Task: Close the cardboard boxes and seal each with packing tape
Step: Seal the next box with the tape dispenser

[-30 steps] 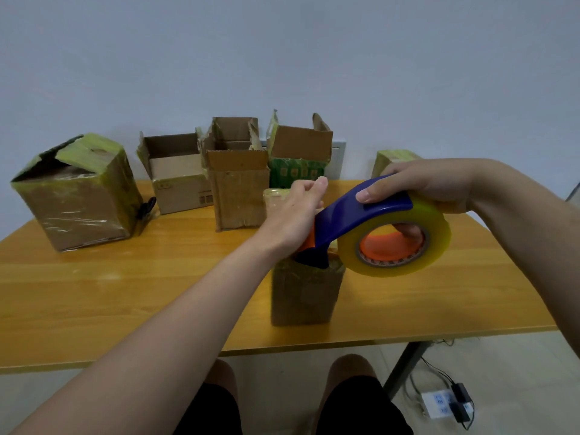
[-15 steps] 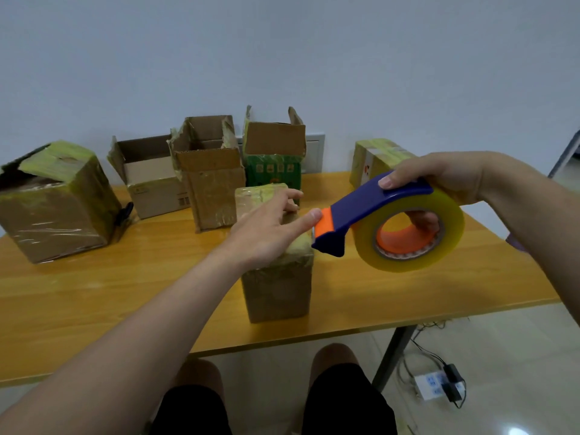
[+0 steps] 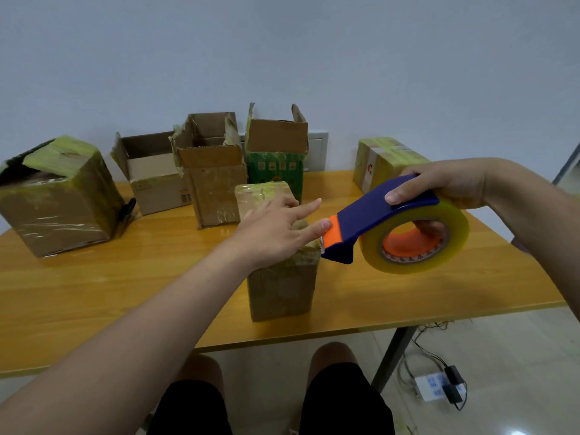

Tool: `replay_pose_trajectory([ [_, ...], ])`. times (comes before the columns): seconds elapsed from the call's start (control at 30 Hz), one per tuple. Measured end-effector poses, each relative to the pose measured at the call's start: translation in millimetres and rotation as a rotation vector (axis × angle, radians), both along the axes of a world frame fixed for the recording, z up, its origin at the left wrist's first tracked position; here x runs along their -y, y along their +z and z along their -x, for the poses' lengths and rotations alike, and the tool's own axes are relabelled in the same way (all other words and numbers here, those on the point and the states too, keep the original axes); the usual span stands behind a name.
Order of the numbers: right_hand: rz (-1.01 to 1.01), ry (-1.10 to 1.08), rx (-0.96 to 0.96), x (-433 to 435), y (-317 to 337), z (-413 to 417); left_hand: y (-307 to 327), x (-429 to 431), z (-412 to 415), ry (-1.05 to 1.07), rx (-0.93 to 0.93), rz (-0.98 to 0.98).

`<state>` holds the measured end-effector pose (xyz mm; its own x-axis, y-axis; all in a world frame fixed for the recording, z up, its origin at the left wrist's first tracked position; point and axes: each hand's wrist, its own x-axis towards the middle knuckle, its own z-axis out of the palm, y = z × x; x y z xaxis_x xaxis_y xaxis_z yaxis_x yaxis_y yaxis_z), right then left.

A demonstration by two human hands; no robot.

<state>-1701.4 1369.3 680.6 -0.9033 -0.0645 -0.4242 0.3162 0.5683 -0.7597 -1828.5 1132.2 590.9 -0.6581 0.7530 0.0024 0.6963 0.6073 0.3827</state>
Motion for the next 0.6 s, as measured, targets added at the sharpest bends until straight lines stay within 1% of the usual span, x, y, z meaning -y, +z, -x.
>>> replay_pose_trajectory([
  [0.17,-0.09,0.008,0.014,6.2,10.0,11.2,-1.4,3.8,-1.5,-0.024,-0.062,0.03],
  [0.37,-0.163,0.028,0.075,17.4,27.8,23.0,-0.9,7.8,-3.1,-0.073,-0.047,0.052],
  [0.47,-0.235,0.03,0.13,23.9,32.7,29.8,-0.7,7.8,-2.5,-0.092,-0.049,0.084],
  [0.53,-0.354,0.094,0.209,40.3,26.3,39.8,-1.0,4.8,-3.5,-0.108,-0.095,0.116],
  [0.6,-0.539,0.146,0.22,60.5,11.3,50.3,-2.7,3.6,-3.6,-0.125,-0.128,0.128],
])
